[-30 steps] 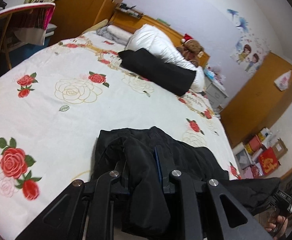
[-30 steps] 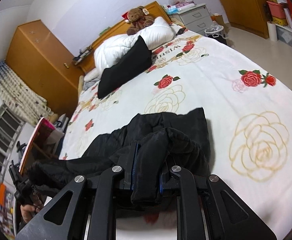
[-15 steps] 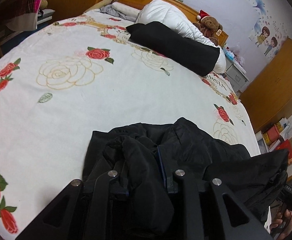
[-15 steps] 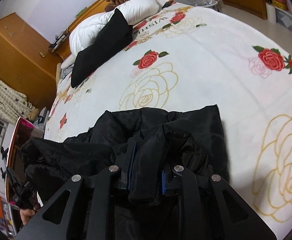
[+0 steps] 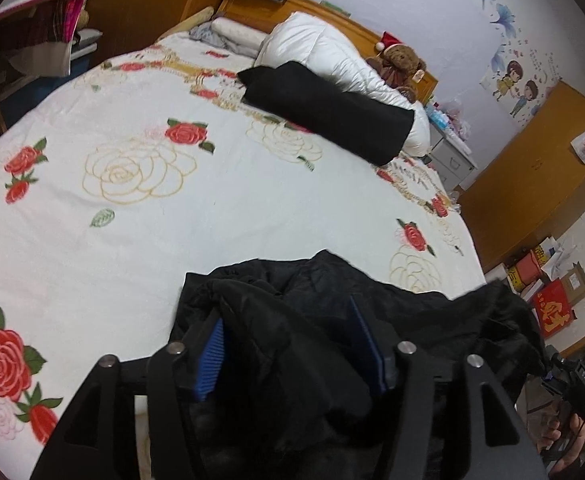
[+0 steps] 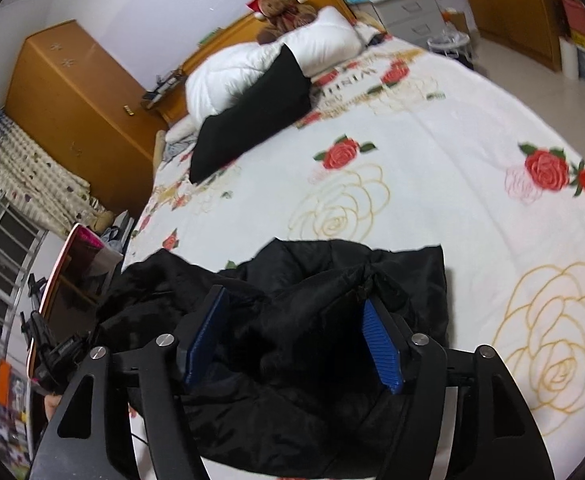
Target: Fold large clothes
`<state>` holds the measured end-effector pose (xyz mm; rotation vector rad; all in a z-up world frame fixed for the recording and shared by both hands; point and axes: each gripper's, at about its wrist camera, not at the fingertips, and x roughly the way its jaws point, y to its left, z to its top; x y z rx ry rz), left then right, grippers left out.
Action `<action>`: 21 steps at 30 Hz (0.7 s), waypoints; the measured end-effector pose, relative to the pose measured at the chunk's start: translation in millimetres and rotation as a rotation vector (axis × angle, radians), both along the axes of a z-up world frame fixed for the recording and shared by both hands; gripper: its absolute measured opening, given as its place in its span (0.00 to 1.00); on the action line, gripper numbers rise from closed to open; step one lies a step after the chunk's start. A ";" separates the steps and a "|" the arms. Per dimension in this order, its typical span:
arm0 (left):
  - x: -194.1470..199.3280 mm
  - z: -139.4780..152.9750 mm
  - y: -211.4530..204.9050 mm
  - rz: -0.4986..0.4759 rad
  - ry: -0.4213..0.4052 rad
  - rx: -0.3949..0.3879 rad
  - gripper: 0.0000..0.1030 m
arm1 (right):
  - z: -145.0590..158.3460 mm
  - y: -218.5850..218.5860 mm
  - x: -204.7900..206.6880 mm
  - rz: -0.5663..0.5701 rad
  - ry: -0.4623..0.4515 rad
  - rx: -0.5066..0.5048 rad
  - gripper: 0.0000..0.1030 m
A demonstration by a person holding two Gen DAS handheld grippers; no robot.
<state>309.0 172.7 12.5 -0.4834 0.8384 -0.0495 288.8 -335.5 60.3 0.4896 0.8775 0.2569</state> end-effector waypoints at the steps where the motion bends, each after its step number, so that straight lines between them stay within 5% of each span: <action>1: -4.1 6.8 -1.3 -0.005 -0.006 0.005 0.62 | 6.5 0.0 -3.3 -0.003 -0.013 -0.004 0.71; 7: -23.0 36.8 0.3 0.001 -0.073 0.064 0.72 | 37.7 -1.9 -18.5 -0.017 -0.107 -0.037 0.77; 11: -28.7 41.3 8.5 0.011 -0.104 0.083 0.79 | 29.0 3.4 -19.2 0.007 -0.113 -0.093 0.77; 21: 15.0 -49.0 -3.9 -0.087 0.082 0.202 0.80 | -50.0 -0.1 27.3 0.036 0.014 -0.186 0.77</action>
